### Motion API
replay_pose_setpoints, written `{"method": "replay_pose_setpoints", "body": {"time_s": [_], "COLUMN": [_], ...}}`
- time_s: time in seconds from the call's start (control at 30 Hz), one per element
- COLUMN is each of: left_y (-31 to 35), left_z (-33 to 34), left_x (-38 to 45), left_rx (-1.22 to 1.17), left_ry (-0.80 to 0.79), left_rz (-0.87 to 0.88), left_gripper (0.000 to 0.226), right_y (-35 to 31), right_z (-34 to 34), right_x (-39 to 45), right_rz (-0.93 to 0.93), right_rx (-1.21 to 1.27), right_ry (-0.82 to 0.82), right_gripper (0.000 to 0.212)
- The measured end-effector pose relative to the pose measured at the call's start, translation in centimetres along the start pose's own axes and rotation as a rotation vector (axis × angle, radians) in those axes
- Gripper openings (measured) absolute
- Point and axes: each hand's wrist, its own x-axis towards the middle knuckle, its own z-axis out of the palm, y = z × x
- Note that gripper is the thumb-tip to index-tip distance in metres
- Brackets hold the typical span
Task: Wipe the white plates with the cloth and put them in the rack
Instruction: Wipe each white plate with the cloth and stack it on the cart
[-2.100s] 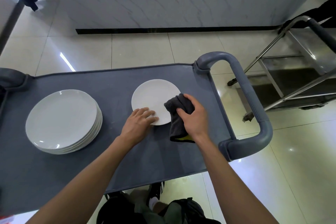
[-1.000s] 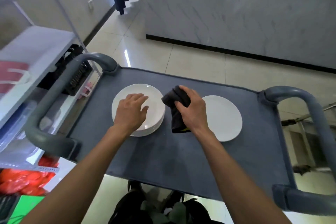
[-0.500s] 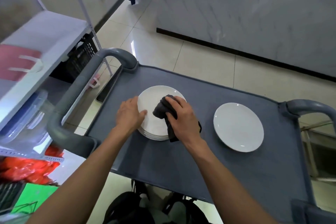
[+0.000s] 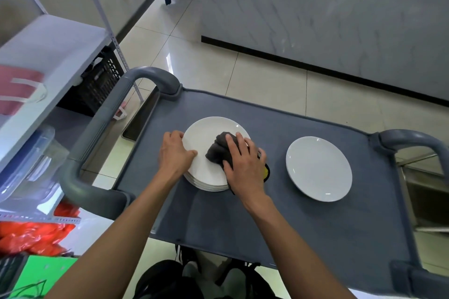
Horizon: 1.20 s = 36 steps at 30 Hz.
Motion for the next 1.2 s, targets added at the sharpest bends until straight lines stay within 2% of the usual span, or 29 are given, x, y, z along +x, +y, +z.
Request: {"method": "replay_pose_setpoints", "body": {"time_s": [0.13, 0.27, 0.43, 0.57, 0.73, 1.0, 1.2], "left_y": [0.4, 1.3, 1.5, 1.3, 1.2, 0.6, 2.2], "left_z": [-0.5, -1.1, -2.0, -2.7, -3.4, -4.3, -4.4], "left_x": [0.5, 1.0, 1.4, 1.3, 1.5, 1.5, 0.4], "left_rx": [-0.044, -0.078, -0.125, -0.182, -0.263, -0.455, -0.584], "left_ry": [-0.015, -0.029, -0.074, -0.136, -0.216, -0.453, -0.423], "left_rz": [-0.031, -0.02, -0.06, -0.1, -0.136, -0.181, -0.147], "left_gripper": [0.052, 0.048, 0.023, 0.013, 0.014, 0.02, 0.022], "right_y": [-0.5, -0.8, -0.8, -1.4, -1.8, -2.7, -3.3], "right_z": [0.3, 0.1, -0.1, -0.1, -0.2, -0.4, -1.0], "right_x": [-0.9, -0.6, -0.9, -0.9, -1.2, -1.9, -2.1], "right_rz": [0.045, 0.072, 0.103, 0.132, 0.163, 0.227, 0.247], "right_rx": [0.029, 0.085, 0.22, 0.308, 0.364, 0.47, 0.523], "right_ry": [-0.065, -0.094, -0.065, -0.069, -0.073, -0.049, -0.017], "right_gripper": [0.075, 0.072, 0.065, 0.063, 0.059, 0.056, 0.056]}}
